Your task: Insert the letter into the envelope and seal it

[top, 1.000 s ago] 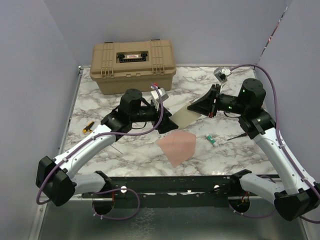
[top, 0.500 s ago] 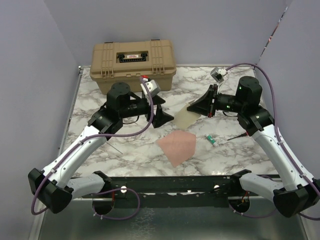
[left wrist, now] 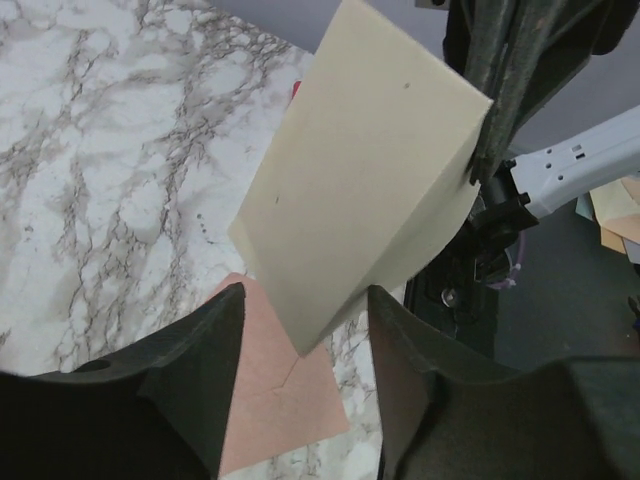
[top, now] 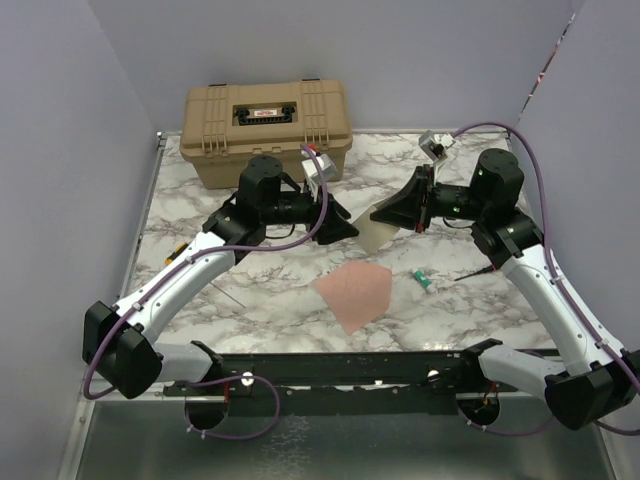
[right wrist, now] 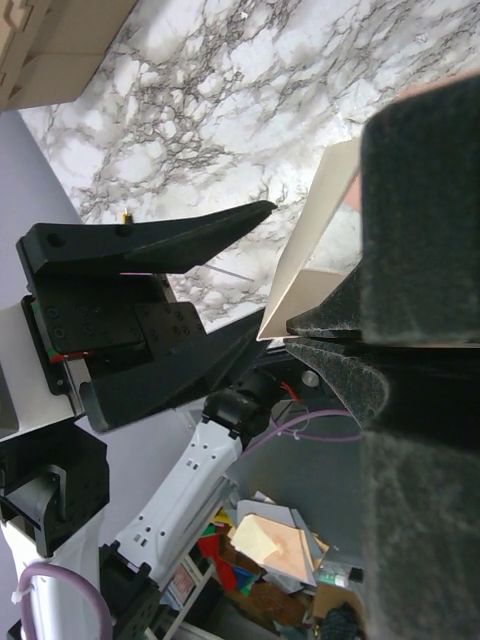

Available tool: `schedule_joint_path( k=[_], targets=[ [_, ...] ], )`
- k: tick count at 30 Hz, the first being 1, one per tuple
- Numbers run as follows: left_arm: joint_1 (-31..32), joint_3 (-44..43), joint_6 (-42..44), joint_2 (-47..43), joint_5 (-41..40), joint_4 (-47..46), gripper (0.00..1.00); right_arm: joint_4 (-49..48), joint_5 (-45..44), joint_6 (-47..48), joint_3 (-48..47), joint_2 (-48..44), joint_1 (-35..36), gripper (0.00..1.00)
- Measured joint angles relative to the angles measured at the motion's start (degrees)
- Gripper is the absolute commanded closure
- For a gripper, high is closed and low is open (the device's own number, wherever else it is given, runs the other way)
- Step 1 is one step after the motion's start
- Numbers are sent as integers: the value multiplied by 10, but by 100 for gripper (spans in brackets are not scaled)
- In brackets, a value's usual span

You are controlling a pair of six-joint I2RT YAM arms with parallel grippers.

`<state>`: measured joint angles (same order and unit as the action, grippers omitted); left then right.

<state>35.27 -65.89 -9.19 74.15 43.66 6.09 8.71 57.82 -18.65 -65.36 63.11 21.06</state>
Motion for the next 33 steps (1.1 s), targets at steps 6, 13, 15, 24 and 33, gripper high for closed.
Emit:
schedule_joint_path(
  k=[6, 13, 15, 24, 33],
  targets=[
    [0, 16, 3, -11, 33, -29, 40, -5, 8, -8, 0, 11, 0, 99],
    [0, 16, 6, -13, 67, -41, 79, -11, 24, -10, 0, 16, 0, 99],
    [0, 16, 7, -13, 76, -43, 89, -12, 27, -10, 0, 17, 0, 99],
    [1, 16, 13, -13, 110, -47, 100, -10, 29, -10, 0, 17, 0, 78],
    [1, 16, 2, -13, 96, -47, 100, 24, -115, -10, -2, -37, 0, 18]
  ],
)
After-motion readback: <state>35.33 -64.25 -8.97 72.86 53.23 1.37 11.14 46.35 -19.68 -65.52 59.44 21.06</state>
